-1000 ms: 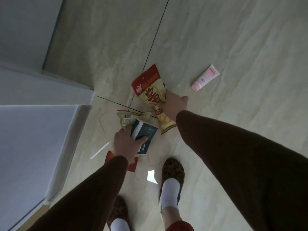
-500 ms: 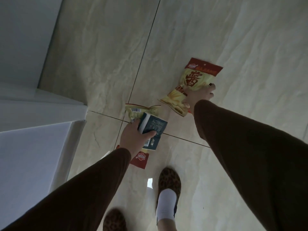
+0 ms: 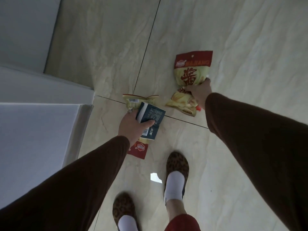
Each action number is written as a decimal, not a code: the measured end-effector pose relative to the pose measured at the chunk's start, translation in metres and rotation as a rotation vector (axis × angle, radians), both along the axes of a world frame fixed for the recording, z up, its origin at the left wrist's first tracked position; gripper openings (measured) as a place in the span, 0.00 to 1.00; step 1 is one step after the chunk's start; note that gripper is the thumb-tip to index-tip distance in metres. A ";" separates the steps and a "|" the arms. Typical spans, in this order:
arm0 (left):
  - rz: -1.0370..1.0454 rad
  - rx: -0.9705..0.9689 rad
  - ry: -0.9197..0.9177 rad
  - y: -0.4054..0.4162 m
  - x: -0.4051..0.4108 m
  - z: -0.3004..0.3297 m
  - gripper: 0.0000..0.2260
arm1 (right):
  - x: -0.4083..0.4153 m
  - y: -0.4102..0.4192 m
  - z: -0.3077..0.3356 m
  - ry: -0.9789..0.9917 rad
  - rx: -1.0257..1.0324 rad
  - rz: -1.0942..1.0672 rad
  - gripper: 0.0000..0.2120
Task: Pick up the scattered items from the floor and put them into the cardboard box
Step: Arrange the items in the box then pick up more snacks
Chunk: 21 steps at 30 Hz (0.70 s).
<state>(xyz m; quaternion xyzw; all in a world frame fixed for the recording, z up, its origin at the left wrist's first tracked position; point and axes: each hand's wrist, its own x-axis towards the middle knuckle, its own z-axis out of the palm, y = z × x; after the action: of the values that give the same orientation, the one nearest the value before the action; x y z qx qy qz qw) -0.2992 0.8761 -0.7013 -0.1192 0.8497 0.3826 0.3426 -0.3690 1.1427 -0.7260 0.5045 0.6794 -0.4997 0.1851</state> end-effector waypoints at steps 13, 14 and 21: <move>-0.139 -0.099 0.072 -0.061 0.122 0.140 0.24 | 0.233 -0.071 0.164 0.060 -0.223 0.036 0.30; -0.140 -0.104 0.076 -0.065 0.134 0.149 0.24 | 0.245 -0.077 0.175 0.068 -0.227 0.039 0.30; -0.081 -0.150 0.093 -0.098 0.228 0.197 0.24 | 0.340 -0.123 0.222 0.143 -0.287 0.078 0.33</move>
<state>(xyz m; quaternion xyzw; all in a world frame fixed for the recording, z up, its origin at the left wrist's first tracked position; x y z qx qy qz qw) -0.0711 0.7780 -0.5044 -0.0922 0.8951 0.3087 0.3083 -0.0293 1.0201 -0.5041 0.4094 0.6315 -0.6186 0.2257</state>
